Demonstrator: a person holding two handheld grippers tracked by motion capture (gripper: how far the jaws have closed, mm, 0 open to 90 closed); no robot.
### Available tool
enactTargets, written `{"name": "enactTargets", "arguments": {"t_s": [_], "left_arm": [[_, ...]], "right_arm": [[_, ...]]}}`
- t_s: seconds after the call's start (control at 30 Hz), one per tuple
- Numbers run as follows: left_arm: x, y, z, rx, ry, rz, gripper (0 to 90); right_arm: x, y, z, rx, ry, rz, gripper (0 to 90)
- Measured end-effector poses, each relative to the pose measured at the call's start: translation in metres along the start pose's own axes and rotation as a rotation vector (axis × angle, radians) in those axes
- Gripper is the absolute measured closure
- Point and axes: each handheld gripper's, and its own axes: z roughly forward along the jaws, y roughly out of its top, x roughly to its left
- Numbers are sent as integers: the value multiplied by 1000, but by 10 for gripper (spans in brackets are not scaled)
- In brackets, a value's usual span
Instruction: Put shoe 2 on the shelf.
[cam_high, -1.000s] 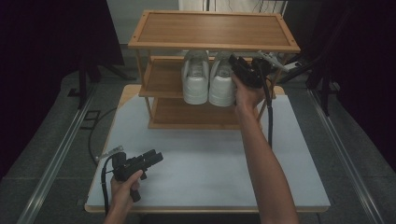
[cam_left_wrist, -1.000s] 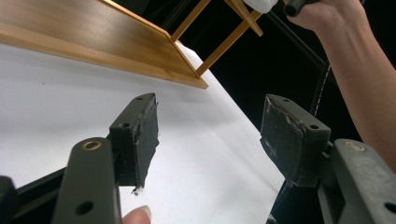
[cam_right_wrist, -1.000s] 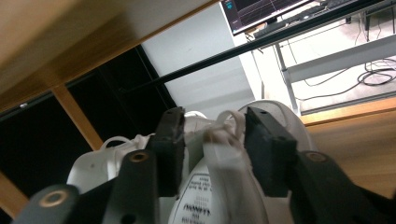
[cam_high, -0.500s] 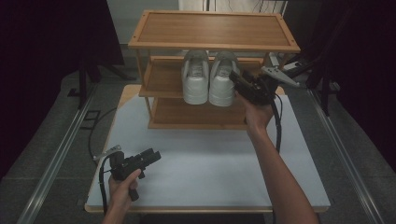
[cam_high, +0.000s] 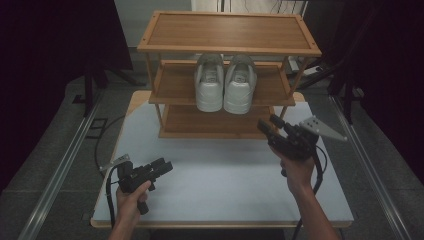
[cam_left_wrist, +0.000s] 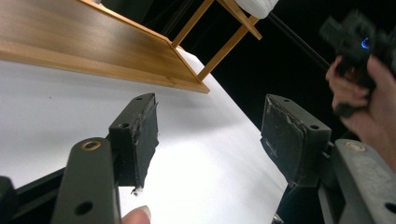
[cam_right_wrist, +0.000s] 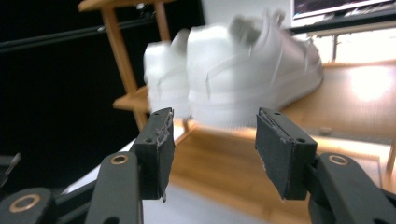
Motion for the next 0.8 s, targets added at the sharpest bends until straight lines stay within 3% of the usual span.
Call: {"name": "enactTargets", "arguments": {"t_s": [0.1,0.17,0.2,0.27,0.3,0.33,0.43,0.8], "left_arm": [[-1,1,0,-8,1,1,359],[-1,1,0,-8,8,2,360],[-1,1,0,-8,8,2,359],[0,1,-1,-9,16,-1,359],[0,1,-1,-9,16,-1,359],[1,1,-1,-7,19,-1,360],[1,0,-1,-8,23,0,359],[1,1,0,-6,22,7,359]], "right_arm": [[-4,-24,-18,21,12,4,465],[-7,-41,-28,42,12,-13,464],[-7,-41,-28,42,12,-13,464],[-11,-63,-40,78,-4,-39,465],[-11,-63,-40,78,-4,-39,465],[-14,-75,-44,102,-20,-61,465],[-20,-89,-47,125,-23,-52,464],[-34,-108,-43,147,-56,-15,406]]}}
